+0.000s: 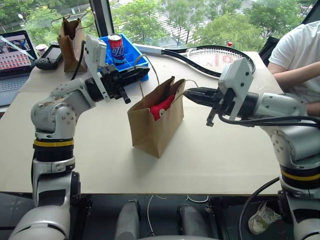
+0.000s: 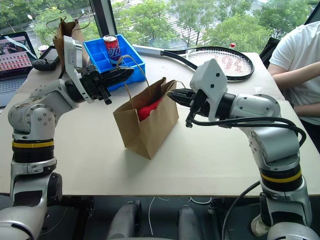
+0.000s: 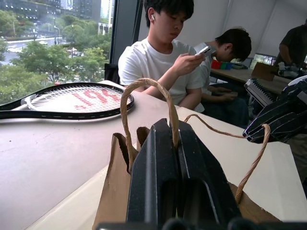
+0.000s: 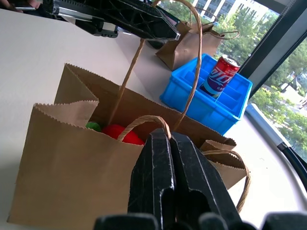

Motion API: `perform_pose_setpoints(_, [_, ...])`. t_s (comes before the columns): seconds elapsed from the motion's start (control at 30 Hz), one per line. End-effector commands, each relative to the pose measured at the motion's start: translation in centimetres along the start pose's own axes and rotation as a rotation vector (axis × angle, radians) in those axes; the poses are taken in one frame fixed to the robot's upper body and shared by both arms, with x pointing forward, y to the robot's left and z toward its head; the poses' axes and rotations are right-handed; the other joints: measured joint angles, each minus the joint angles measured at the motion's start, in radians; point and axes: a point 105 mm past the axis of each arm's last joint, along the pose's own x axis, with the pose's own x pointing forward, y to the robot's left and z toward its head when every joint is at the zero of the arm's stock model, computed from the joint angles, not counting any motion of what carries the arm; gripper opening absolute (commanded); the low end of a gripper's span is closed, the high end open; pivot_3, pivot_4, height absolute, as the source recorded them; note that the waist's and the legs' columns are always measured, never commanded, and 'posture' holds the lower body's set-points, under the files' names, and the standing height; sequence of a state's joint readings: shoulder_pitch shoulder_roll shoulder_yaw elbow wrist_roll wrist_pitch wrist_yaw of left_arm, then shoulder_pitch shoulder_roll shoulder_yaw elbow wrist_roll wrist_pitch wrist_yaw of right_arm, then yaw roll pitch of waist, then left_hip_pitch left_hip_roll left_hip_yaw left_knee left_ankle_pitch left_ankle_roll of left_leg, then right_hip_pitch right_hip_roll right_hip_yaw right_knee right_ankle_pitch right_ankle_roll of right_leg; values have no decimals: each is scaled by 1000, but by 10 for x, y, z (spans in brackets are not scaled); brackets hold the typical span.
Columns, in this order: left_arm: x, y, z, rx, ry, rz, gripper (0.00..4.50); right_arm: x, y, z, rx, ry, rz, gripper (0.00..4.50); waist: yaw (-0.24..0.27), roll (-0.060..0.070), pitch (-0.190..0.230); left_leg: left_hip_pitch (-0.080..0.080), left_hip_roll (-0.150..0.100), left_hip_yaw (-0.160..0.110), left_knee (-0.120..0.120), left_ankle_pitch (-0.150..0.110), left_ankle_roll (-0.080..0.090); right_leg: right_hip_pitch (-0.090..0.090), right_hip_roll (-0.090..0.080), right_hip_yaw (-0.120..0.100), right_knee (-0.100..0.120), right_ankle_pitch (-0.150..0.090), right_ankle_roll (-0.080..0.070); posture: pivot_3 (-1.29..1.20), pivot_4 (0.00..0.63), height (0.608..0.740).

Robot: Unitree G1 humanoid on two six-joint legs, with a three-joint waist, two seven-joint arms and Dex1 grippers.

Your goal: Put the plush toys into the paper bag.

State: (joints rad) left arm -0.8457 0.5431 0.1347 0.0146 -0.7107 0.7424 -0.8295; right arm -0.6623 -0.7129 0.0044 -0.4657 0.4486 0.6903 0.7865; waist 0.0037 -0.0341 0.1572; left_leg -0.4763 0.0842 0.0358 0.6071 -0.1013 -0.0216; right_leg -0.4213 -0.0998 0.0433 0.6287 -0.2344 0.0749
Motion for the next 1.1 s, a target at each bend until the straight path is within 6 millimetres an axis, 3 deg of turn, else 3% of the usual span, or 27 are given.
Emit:
perform_pose_setpoints(0.03, [-2,-7,2,26,31,-38,291,-8,5,14,23,-36,30,851,0,0,0,0,0,0,0,0,0,0,0,0,0,0,0,0,150,740])
perform_pose_setpoints(0.2, [-18,-9,4,8,77,-81,1849,-19,2,29,77,-75,50,2512,-4,0,0,0,0,0,0,0,0,-1,0,0,1,0,0,0,150,740])
perform_pose_setpoints(0.37, [-48,0,17,37,99,-68,3647,-45,-21,53,129,-159,7,4314,-4,0,0,0,0,0,0,0,0,-1,0,0,0,-2,-5,0,150,740])
perform_pose_setpoints(0.43, [-59,3,24,43,85,-63,4375,-53,-29,59,151,-185,-20,4500,-4,0,0,0,0,0,-1,0,0,-1,0,0,0,-3,-6,0,150,740])
perform_pose_setpoints(0.5, [-77,-3,23,85,105,-95,4444,-61,-27,56,208,-144,2,4500,-4,0,0,0,1,0,-1,0,0,-1,0,0,0,-3,-6,0,150,740])
perform_pose_setpoints(0.57, [-96,-20,4,74,221,-172,4444,-65,-15,46,284,-87,57,4500,-11,0,0,0,1,0,-1,0,0,-1,0,0,0,-4,-7,0,150,740])
perform_pose_setpoints(0.67, [-110,-26,-14,47,297,-169,4444,-66,0,35,353,-36,111,4500,-15,0,0,1,1,1,-3,-1,0,-1,-1,0,0,-5,-10,0,150,740])
perform_pose_setpoints(0.77, [-112,-32,-32,36,315,-168,4500,-53,13,7,393,42,107,3820,-11,0,0,0,2,0,-3,-2,-2,-2,-1,-1,1,-5,-10,0,150,740])
perform_pose_setpoints(0.9, [-83,-41,-49,25,260,-142,4500,-24,17,-31,341,128,20,2416,-10,0,0,1,1,1,0,-5,-8,-1,-2,-1,0,-4,-12,0,150,740])
perform_pose_setpoints(1.1, [-71,-50,-66,35,260,-101,4500,7,29,-56,294,146,-35,399,-14,0,0,0,1,1,2,-1,-3,-1,-1,0,1,-2,-11,0,150,740])
